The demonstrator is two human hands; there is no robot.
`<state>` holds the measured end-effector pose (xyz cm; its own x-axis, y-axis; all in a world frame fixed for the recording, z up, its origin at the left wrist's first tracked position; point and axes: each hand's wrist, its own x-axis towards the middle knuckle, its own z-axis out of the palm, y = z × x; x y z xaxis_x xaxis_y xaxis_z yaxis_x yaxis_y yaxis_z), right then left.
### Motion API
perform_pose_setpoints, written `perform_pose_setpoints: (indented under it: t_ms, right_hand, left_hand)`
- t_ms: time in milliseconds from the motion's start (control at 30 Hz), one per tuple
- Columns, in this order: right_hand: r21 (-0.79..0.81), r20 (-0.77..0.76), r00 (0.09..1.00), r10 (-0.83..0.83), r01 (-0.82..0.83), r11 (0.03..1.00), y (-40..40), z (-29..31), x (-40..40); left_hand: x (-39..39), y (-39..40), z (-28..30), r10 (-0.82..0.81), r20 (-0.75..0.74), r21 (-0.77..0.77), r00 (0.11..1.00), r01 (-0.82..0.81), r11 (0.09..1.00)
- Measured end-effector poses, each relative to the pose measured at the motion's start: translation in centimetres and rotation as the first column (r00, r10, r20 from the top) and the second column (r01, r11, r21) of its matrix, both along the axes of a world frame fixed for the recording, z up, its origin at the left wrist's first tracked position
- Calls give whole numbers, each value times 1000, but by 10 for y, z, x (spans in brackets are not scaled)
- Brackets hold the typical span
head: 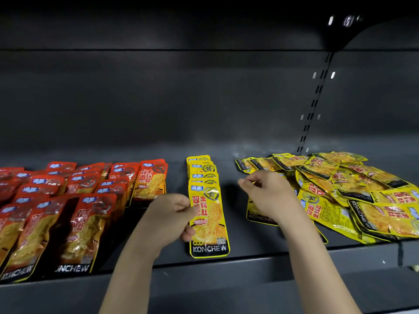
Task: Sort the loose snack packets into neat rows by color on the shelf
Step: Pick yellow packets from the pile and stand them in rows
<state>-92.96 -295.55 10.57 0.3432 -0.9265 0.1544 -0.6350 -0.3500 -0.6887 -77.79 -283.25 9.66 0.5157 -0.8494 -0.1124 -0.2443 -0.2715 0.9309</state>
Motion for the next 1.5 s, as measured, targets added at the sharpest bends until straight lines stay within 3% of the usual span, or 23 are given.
perform_pose_setpoints:
  t_ms: [467, 700, 933, 1067, 1200, 1333, 1500]
  right_hand:
    - [1, -17, 1000, 1, -1, 1000, -9, -5, -9]
    - [-64, -13, 1000, 1, -2, 998, -20, 0, -26]
    - [-152, 5, 995, 103, -101, 983, -32, 3, -57]
    - [-174, 35, 997, 72, -65, 983, -41, 5, -82]
    - [-184, 57, 998, 19, -8, 983, -48, 5, -104]
    - [-171, 62, 998, 9, 2, 985, -54, 2, -117]
    - [-147, 23, 999, 47, -44, 988, -58, 0, -122]
  left_hand:
    - [-9, -1, 3, 165, 205, 83, 965, -185, 979]
    - [-29, -17, 26, 261, 419, -84, 869, -250, 965]
    - [-52, -104, 59, -97, 614, 72, 783, 67, 995]
    - [-56, -151, 62, -383, 681, 382, 624, 143, 913]
    - [-60, -170, 56, -620, 607, 629, 496, 177, 757]
    - [-61, -174, 49, -711, 517, 709, 476, 229, 668]
    - [-64, -176, 44, -746, 433, 724, 505, 297, 622]
